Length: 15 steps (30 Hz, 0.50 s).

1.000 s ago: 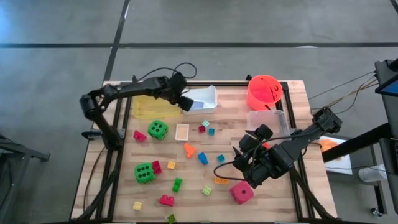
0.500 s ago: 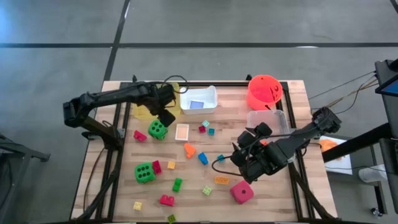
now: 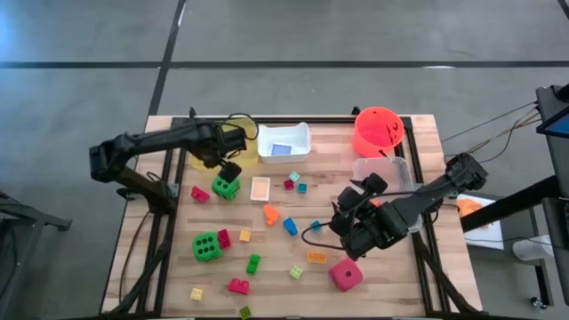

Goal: Pick & Place Toys
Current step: Put the green dice into the yellow bin

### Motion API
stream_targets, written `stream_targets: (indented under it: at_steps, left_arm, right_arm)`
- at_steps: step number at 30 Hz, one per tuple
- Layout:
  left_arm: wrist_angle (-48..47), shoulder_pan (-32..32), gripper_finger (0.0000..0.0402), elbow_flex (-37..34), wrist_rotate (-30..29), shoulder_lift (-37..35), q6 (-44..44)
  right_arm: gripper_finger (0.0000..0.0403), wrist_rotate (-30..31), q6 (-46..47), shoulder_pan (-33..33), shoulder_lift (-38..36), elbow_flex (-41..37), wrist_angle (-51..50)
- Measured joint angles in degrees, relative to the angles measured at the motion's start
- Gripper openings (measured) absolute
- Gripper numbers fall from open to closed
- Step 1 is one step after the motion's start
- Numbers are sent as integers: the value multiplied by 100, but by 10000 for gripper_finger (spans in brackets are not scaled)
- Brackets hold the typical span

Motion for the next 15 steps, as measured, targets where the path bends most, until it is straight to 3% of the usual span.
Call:
stream_targets:
  at_steps: [6,15]
  left_arm:
    - [581,4,362,-836,572,-583,-318]
    - [1981,81,364,-1982,1344,-1490,-782]
  right_arm:
    - [389,-2,-95,4,0,-3,1]
    - [389,124,-174,4,0,-8,19]
